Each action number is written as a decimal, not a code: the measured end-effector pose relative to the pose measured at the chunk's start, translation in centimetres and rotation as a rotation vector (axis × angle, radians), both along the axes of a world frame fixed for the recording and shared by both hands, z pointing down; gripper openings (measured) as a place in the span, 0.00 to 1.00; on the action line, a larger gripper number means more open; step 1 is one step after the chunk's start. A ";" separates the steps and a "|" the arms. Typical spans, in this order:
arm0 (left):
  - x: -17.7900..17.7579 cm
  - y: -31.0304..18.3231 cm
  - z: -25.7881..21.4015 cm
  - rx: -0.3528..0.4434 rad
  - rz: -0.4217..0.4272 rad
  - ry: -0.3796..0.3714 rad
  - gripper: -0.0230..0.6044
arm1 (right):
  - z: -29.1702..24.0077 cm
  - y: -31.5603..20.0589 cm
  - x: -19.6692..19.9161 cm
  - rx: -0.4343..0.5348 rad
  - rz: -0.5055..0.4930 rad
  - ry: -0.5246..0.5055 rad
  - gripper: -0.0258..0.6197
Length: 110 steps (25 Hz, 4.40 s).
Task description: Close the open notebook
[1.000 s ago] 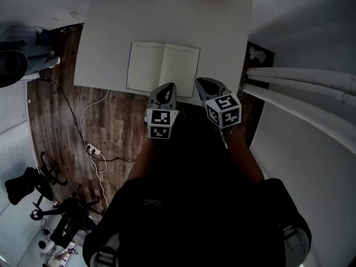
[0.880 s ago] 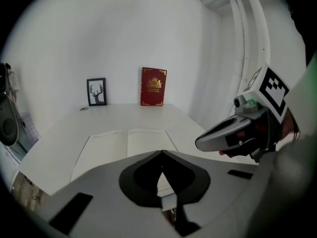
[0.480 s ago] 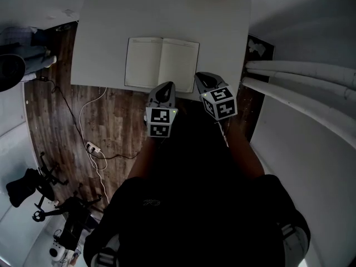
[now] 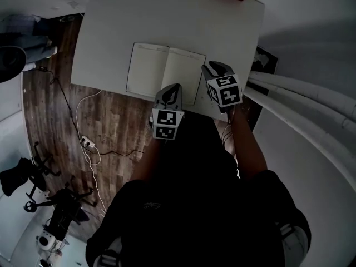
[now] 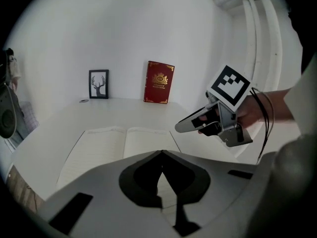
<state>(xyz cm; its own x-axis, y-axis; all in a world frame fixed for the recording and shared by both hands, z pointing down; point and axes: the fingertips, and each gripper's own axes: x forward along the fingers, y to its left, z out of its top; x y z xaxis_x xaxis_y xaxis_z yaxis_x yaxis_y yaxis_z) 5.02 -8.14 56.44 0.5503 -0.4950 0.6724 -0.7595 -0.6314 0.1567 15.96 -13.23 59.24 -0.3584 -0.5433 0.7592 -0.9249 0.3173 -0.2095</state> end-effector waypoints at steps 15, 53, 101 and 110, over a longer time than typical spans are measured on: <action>0.8 -0.7 2.2 -0.075 -0.045 0.009 0.04 | 4.4 -3.1 0.0 -0.275 -0.157 0.010 0.31; -5.2 0.9 2.1 -0.078 -0.171 0.070 0.04 | -4.3 -3.5 -3.6 -0.162 -0.206 -0.160 0.07; -10.4 1.4 1.1 -0.089 -0.235 0.023 0.04 | -2.8 -5.2 -1.3 -0.085 -0.046 -0.164 0.07; -7.3 0.9 1.4 -0.099 -0.178 0.023 0.04 | 0.6 -2.6 0.7 -0.227 -0.084 -0.203 0.29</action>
<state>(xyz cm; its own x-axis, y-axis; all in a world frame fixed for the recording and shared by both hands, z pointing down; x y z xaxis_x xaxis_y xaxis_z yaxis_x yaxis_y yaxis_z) -2.24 -7.23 57.85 0.4756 -0.5183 0.7108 -0.8534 -0.4678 0.2299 16.64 -15.85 59.86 -0.5513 -0.3303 0.7661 -0.8295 0.3151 -0.4611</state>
